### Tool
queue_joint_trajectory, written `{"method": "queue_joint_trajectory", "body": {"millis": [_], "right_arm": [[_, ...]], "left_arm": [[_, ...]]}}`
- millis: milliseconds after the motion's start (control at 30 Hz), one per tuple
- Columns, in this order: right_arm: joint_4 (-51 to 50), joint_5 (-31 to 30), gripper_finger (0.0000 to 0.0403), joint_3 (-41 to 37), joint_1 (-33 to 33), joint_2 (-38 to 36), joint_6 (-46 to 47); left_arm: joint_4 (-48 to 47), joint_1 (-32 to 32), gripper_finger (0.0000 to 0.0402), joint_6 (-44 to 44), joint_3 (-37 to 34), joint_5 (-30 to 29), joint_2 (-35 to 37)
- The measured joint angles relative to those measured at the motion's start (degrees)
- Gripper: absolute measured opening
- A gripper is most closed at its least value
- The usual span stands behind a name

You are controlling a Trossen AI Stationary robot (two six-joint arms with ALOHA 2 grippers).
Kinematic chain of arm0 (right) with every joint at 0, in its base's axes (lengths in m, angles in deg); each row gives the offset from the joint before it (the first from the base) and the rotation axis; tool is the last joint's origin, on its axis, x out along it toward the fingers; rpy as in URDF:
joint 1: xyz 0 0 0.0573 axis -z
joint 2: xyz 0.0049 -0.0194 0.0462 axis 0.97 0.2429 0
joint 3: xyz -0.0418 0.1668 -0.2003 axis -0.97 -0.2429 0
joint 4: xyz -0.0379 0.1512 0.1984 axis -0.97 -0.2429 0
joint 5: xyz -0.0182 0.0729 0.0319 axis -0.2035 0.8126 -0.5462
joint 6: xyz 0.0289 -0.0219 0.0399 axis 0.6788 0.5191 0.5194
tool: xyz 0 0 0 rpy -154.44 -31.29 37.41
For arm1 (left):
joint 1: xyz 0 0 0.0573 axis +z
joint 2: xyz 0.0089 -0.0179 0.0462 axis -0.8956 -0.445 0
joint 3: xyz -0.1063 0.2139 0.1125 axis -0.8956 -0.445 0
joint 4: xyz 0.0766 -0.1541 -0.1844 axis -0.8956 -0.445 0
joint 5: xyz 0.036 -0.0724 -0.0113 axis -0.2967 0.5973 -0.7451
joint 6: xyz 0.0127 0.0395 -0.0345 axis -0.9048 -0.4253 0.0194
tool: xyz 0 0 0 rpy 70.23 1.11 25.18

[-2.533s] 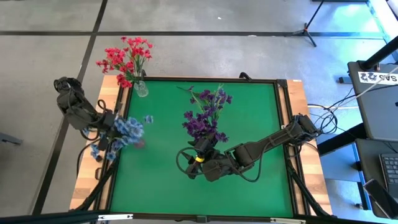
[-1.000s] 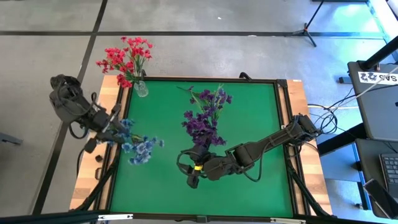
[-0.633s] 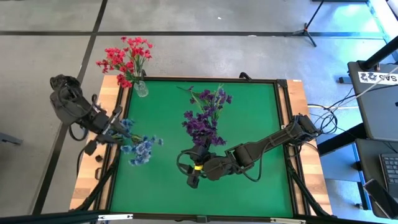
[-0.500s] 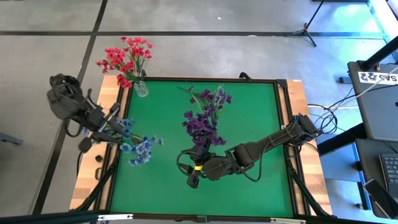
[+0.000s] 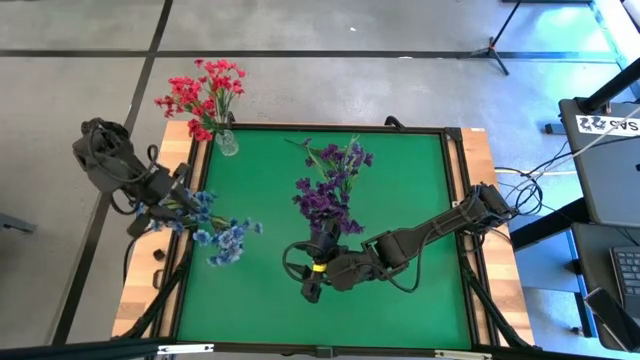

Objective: Sort flowers into vase by color
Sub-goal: Put the blue flowers into the violet vase

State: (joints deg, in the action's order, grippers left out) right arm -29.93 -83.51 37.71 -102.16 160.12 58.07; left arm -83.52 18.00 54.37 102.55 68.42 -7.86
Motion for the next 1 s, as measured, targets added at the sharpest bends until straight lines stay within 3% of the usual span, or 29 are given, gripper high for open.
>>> {"method": "queue_joint_trajectory", "body": {"millis": [233, 433, 767, 1000], "right_arm": [[-0.22, -0.51, 0.0230, 0.00, 0.00, 0.00, -0.15], [-3.14, -0.47, 0.0230, 0.00, 0.39, 0.00, 1.18], [-2.80, 0.88, 0.0230, 0.00, 3.40, 0.00, 1.27], [-2.80, 3.58, 0.0230, 0.00, 4.63, 0.00, 1.30]], "left_arm": [[9.71, 0.02, 0.0125, -2.65, -8.46, 3.26, 0.44], [13.64, 0.01, 0.0125, -4.26, -11.24, 5.89, 0.48], [19.39, -0.01, 0.0122, -8.15, -14.15, 1.46, 0.48], [19.31, -0.01, 0.0063, -8.19, -14.15, 0.00, 0.48]]}}
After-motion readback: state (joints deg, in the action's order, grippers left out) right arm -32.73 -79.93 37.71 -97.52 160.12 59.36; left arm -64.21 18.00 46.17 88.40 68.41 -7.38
